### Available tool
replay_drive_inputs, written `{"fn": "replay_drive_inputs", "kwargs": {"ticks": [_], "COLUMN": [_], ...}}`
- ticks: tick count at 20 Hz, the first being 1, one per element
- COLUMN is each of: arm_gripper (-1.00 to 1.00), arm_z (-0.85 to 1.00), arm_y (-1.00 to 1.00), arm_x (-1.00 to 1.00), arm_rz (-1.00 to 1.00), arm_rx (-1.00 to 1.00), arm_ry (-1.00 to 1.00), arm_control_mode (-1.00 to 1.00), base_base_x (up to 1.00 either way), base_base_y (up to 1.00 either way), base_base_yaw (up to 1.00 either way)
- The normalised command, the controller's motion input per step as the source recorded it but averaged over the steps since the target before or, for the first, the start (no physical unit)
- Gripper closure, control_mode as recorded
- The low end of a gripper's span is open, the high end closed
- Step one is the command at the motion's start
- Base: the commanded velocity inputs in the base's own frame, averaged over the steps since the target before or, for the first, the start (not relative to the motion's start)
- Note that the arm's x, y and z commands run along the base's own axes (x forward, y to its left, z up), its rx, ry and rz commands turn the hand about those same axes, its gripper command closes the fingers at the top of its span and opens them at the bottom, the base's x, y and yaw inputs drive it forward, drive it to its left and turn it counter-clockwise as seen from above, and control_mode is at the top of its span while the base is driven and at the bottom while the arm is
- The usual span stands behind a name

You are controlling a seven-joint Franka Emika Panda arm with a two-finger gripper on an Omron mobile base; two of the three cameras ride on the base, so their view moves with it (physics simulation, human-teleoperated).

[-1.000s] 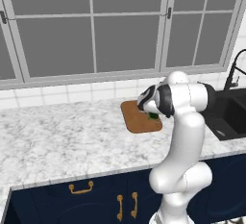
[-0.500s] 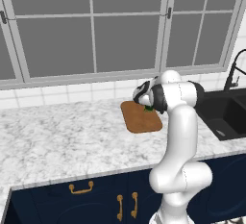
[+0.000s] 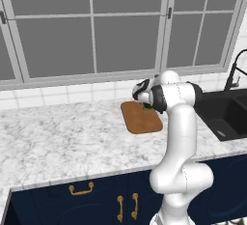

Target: Pick up the sponge from the counter and clean the cutting board by briefly scrubbing or pressing down on the cutting board. Once finished, release the sponge.

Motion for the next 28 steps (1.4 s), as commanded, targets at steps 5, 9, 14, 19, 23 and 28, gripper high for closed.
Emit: {"fn": "replay_drive_inputs", "kwargs": {"ticks": [5,9,14,19,23,28], "arm_gripper": [1.0,1.0,1.0,1.0,1.0,1.0], "arm_z": [-0.32,-0.16,-0.06,-0.11,-0.08,0.18], "arm_y": [0.88,0.98,1.0,0.86,0.41,-0.02], "arm_x": [-0.08,0.0,-0.09,-0.19,-0.46,-0.7], "arm_rz": [0.12,0.07,0.06,0.17,0.27,0.11], "arm_rx": [-0.09,-0.17,-0.16,-0.04,0.02,0.1], "arm_ry": [0.04,0.0,-0.01,0.01,0.02,0.0], "arm_control_mode": [-1.0,-1.0,-1.0,-1.0,-1.0,-1.0], "base_base_x": [0.0,0.0,0.0,0.0,0.0,0.0], "base_base_y": [0.0,0.0,0.0,0.0,0.0,0.0], "base_base_yaw": [0.0,0.0,0.0,0.0,0.0,0.0]}}
